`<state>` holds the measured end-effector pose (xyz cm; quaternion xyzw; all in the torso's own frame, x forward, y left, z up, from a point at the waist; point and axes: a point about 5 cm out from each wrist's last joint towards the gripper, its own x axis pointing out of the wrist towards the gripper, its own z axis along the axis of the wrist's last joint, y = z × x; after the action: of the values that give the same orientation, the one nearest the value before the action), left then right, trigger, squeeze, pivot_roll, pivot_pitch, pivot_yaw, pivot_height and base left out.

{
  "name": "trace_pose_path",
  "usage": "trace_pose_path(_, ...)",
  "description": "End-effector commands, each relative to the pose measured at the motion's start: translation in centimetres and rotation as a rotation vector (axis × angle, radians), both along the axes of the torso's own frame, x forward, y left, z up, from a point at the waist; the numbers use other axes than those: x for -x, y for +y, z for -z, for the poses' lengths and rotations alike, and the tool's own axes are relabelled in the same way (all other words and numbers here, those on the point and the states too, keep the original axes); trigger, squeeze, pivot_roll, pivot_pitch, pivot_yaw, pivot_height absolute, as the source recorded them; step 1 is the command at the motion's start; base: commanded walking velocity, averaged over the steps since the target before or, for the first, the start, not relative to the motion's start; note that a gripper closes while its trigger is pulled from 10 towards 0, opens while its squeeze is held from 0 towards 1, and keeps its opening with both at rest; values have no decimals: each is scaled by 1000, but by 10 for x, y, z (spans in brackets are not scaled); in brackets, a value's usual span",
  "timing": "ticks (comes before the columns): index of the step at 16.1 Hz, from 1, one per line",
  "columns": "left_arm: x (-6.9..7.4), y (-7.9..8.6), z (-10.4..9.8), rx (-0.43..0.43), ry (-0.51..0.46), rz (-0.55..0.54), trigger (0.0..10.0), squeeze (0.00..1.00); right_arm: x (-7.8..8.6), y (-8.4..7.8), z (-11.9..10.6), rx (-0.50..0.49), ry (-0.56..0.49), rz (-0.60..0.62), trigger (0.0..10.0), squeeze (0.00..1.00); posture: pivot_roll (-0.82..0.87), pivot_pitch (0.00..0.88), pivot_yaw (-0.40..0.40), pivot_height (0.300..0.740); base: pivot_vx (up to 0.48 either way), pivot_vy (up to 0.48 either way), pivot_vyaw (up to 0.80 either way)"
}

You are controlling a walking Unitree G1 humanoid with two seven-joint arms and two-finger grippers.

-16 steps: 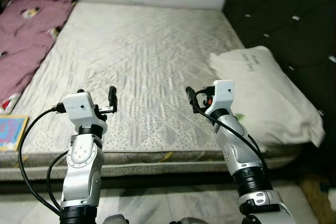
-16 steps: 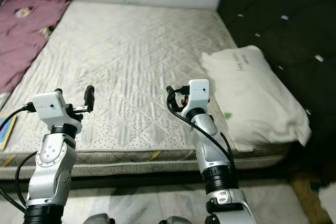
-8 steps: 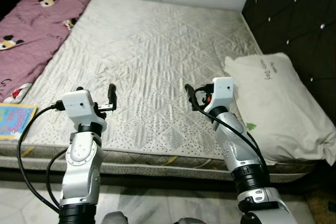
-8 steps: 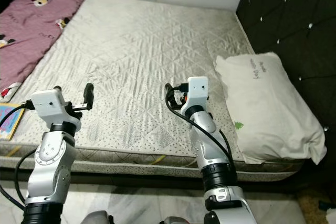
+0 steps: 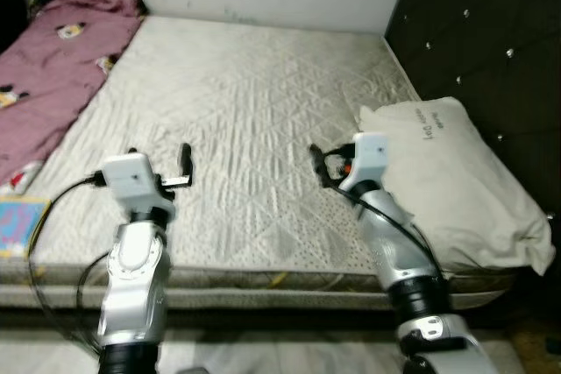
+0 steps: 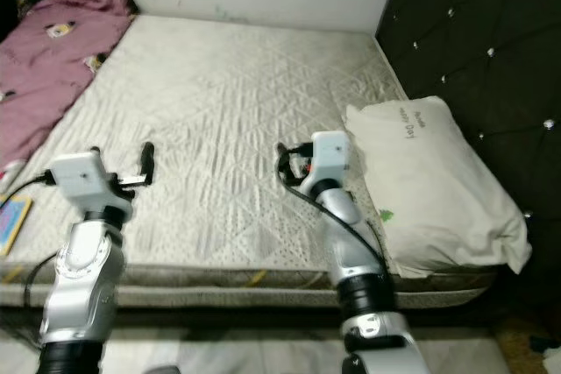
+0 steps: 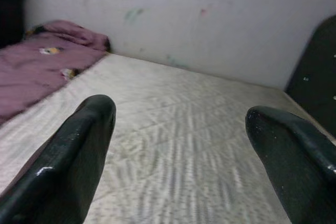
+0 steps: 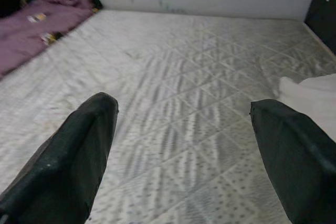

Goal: Clean up the room

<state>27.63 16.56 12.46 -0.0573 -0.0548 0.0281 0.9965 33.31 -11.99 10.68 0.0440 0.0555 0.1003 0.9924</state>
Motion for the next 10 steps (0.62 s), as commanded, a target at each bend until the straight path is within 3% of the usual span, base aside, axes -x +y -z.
trace_pose_path(1,1,4,-1,-11,-3,-3,10000,0,-2,2,-2,-8,-5,5,10000,0,-23,0,-88,740,326,0,0)
trace_pose_path(9,-2,2,2,-4,24,-27,10000,0,-2,3,-2,-12,-10,-3,10000,0,-18,0,-88,740,34,0,0)
trace_pose_path(10,-3,2,1,-4,23,-28,10000,0,-3,4,-3,-11,-11,-3,10000,0,-19,0,-90,740,0,480,0)
